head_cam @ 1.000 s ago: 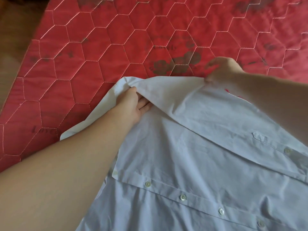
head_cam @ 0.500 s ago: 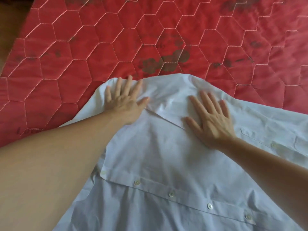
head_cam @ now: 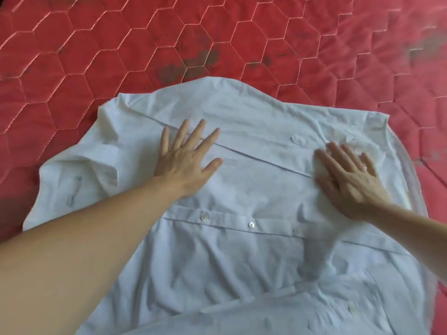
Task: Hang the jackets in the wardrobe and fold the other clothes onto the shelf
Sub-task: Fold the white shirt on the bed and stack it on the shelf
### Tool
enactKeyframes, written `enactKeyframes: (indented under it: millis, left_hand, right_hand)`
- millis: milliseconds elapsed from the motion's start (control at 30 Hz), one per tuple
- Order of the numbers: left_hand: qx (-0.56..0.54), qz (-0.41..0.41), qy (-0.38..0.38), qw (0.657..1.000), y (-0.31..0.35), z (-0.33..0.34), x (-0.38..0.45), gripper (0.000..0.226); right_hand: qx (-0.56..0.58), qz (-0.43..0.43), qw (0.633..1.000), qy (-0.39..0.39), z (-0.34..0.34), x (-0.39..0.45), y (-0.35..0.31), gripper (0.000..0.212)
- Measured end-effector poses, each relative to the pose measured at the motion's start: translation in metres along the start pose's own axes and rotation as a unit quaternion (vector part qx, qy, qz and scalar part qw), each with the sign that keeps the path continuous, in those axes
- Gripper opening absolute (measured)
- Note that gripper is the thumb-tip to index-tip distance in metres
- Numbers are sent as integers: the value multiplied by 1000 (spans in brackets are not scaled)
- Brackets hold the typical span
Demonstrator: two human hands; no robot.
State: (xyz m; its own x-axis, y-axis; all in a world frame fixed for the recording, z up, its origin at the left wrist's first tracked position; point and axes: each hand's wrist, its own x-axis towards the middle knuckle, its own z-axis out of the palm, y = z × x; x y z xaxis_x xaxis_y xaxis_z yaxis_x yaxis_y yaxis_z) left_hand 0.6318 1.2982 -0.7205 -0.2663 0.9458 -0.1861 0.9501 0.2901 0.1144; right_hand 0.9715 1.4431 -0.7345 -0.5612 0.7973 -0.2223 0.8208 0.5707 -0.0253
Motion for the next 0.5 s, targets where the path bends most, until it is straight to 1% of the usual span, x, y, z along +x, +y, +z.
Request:
enactKeyframes:
  millis: [67, 100, 133, 167, 233, 300, 367, 467, 500]
  left_hand:
    - [5, 4, -32, 999, 15, 13, -18, 66]
    - [0, -6, -38, 999, 22, 19, -27, 65]
    - [-8, -10, -36, 999, 28, 24, -36, 64]
    - [-20, -4, -31, 999, 36, 29, -47, 64]
    - [-38, 36, -28, 998, 56, 35, -68, 68]
    - [-53, 81, -41, 994, 72, 41, -94, 70]
    - [-54, 124, -34, 990, 78, 47, -122, 65]
    - [-90, 168, 38, 981, 68, 45, -153, 44]
    - [-110, 182, 45, 976, 62, 43, -160, 38]
  right_hand:
    - [35, 86, 996, 2, 1, -15, 7, 68]
    - [45, 105, 993, 7, 0, -25, 5, 70]
    - [44, 86, 995, 12, -2, -37, -2, 72]
    - [40, 37, 998, 21, -2, -53, -15, 73]
    - [51, -73, 995, 43, 0, -92, -45, 70]
    - [62, -145, 987, 36, 9, -129, -66, 65]
    - [53, -163, 985, 29, 20, -156, -71, 59]
    - [25, -151, 987, 55, 27, -175, -64, 52]
    - [21, -159, 985, 58, 28, -176, -61, 50]
